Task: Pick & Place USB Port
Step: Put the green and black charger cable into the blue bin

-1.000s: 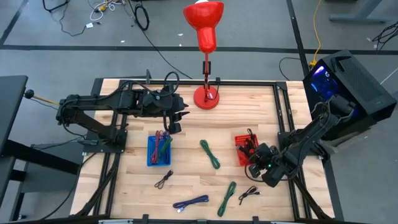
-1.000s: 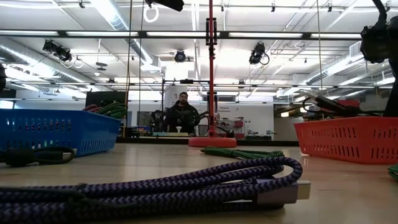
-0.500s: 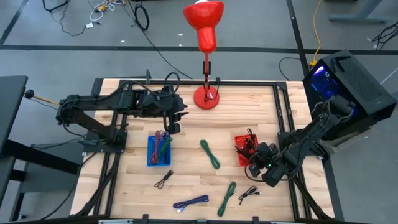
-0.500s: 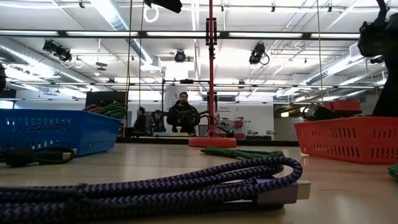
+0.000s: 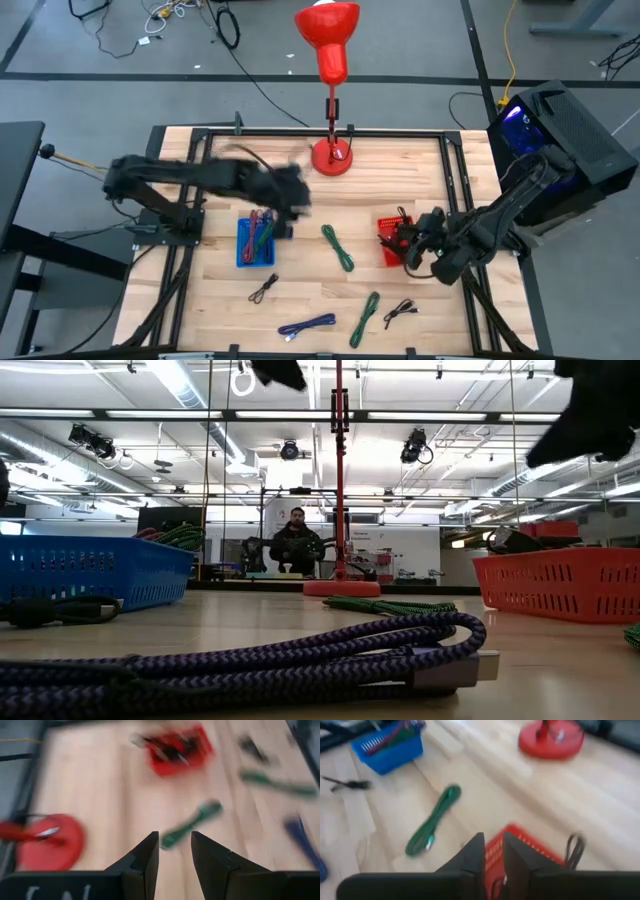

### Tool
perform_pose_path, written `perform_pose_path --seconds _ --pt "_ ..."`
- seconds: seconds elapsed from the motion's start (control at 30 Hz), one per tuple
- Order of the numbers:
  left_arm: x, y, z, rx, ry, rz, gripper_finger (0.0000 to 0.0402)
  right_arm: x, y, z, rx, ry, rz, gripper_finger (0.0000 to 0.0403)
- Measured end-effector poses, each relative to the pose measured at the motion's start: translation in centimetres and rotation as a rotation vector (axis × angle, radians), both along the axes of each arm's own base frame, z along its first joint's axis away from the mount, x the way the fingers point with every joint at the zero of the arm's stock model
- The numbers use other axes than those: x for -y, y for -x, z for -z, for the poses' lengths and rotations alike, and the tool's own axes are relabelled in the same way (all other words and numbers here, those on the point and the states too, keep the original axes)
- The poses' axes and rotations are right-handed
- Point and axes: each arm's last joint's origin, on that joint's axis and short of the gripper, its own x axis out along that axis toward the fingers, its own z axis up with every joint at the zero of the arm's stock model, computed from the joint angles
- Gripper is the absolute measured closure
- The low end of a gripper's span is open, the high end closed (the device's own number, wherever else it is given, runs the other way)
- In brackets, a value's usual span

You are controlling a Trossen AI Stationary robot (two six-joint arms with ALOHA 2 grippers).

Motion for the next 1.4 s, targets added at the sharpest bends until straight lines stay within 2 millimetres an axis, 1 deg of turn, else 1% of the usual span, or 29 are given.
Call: perform_pose_path --seconds 0.07,0.17,0.3,0.37,0.47,0.57,0.67,0.73,0.83,1.0,1.1,1.27,1.4 --pt "1.4 -1.6 2.3 -0.078 -0.05 0.099 0.0282 0.3 0.1 -0.9 0.028 0.031 -0.02 0.0332" --pt "3.2 -3.7 5.8 -0.183 -0.121 0.217 0.0282 0.8 0.3 -1.6 0.05 0.062 -0.037 0.0332" --pt "4.7 -6.2 9.9 -0.244 -0.161 0.288 0.0282 1.0 0.4 -1.7 0.039 0.09 -0.052 0.0332" --pt "5.1 -7.2 11.5 -0.246 -0.171 0.302 0.0282 1.0 0.3 -1.7 0.032 0.097 -0.057 0.0332" --pt "5.7 -8.2 13.6 -0.267 -0.211 0.36 0.0282 0.9 0.3 -1.6 0.024 0.104 -0.062 0.0332" --pt "6.2 -8.9 15.0 -0.267 -0.262 0.424 0.0282 0.9 0.3 -1.6 0.022 0.103 -0.063 0.0332" --pt "6.6 -9.2 15.8 -0.268 -0.339 0.459 0.0282 0.9 0.2 -1.6 0.022 0.107 -0.065 0.0332" --pt "6.7 -9.4 15.9 -0.255 -0.389 0.46 0.0282 0.9 0.2 -1.6 0.023 0.111 -0.067 0.0332" --pt "6.6 -9.8 15.7 -0.219 -0.415 0.445 0.0282 1.0 0.1 -1.6 0.024 0.114 -0.067 0.0332" --pt "5.5 -10.4 15.8 -0.195 -0.403 0.419 0.0282 1.1 0.0 -1.6 0.025 0.115 -0.056 0.0332" --pt "4.8 -10.6 16.9 -0.236 -0.386 0.413 0.0282 1.2 0.0 -1.6 0.023 0.117 -0.054 0.0332" --pt "4.2 -11.2 18.7 -0.266 -0.37 0.427 0.0282 1.2 0.0 -1.6 0.021 0.122 -0.058 0.0332" --pt "3.9 -11.5 19.2 -0.263 -0.364 0.431 0.0282 1.2 -0.1 -1.7 0.023 0.124 -0.063 0.0332"
